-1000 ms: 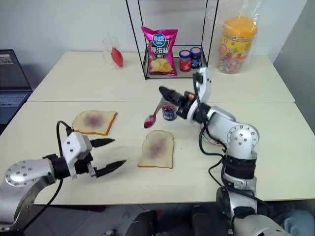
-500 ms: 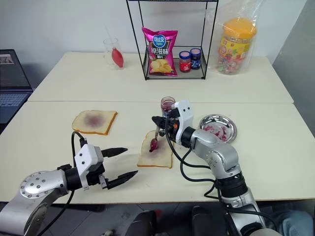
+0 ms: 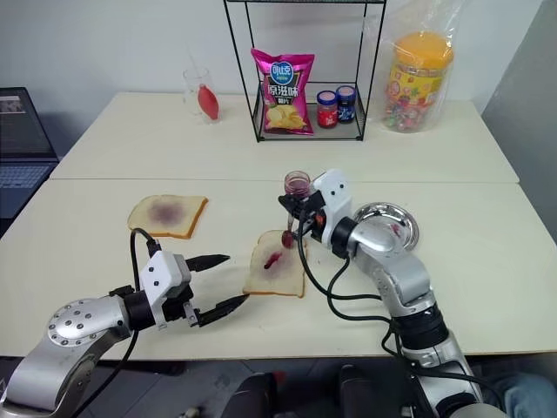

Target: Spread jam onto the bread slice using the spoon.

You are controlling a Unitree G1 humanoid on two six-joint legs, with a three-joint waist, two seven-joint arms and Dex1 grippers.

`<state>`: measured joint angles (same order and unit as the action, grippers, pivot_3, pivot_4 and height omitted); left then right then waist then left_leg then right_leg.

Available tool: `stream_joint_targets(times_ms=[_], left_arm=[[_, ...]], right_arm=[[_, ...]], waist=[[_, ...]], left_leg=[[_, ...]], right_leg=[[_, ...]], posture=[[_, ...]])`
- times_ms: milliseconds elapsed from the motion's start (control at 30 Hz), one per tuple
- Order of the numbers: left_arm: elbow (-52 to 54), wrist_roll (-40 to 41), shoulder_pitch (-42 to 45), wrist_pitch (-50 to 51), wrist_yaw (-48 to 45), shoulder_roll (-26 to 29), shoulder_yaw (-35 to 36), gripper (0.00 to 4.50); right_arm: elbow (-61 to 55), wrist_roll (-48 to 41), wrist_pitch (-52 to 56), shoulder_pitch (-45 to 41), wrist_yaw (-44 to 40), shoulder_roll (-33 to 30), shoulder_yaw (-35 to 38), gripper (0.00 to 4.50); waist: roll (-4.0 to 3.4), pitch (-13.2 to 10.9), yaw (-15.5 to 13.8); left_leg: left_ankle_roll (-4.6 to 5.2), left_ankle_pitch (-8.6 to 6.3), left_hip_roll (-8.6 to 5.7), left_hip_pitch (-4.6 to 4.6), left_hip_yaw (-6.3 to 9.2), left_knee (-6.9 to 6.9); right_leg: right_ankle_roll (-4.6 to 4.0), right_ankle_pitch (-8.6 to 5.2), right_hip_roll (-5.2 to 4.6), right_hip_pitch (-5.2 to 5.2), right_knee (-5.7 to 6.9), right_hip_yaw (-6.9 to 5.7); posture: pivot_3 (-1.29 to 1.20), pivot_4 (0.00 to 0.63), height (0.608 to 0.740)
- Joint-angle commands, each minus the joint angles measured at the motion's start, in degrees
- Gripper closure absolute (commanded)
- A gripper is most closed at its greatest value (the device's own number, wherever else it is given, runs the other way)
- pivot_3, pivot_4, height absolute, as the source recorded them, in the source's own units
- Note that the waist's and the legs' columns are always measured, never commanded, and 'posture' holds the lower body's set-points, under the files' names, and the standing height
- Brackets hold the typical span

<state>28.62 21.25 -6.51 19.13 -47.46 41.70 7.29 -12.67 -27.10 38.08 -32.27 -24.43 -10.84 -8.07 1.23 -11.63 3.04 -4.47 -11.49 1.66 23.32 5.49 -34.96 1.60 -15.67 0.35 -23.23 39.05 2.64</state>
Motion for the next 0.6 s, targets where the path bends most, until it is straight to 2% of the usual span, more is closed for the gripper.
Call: stream_joint_targets(times_ms=[33, 167, 300, 600], left_arm=[[0.4, 0.1, -0.4, -2.2, 0.1, 0.2, 2.6, 0.00], [0.0, 0.1, -1.2, -3.3, 0.1, 0.0, 3.3, 0.00], [-0.7, 0.6, -1.7, -3.3, -0.1, 0.1, 4.0, 0.00], [-1.1, 1.1, -1.5, -2.7, -0.7, 0.6, 4.1, 0.00]], right_arm=[[-5.1, -10.4, 9.1, -1.0, 2.9, 3.8, 5.6, 4.48], [-3.4, -15.2, 14.5, 0.7, 6.8, 8.5, 8.5, 4.48], [0.9, -15.5, 14.8, 1.6, 8.9, 12.2, 9.4, 4.48], [11.0, -10.7, 9.1, 1.8, 7.4, 12.3, 8.7, 4.48]], waist=[[0.00, 0.0, 0.0], [-0.01, 0.0, 0.2], [-0.01, 0.0, 0.2], [-0.01, 0.0, 0.2]], left_leg=[[0.00, 0.00, 0.01, 0.00, 0.01, 0.00], [0.00, 0.00, 0.06, -0.05, 0.01, 0.02], [0.00, 0.00, 0.06, -0.06, -0.01, 0.02], [0.00, 0.00, 0.05, -0.06, -0.05, 0.02]], right_leg=[[-0.01, 0.00, 0.01, 0.00, 0.00, 0.00], [-0.08, 0.02, 0.06, 0.00, 0.03, 0.01], [-0.09, 0.02, 0.07, 0.00, 0.02, 0.03], [-0.09, 0.02, 0.07, -0.01, 0.01, 0.05]], posture=[[0.00, 0.150, 0.740], [0.00, 0.150, 0.740], [0.00, 0.150, 0.740], [0.00, 0.150, 0.740]])
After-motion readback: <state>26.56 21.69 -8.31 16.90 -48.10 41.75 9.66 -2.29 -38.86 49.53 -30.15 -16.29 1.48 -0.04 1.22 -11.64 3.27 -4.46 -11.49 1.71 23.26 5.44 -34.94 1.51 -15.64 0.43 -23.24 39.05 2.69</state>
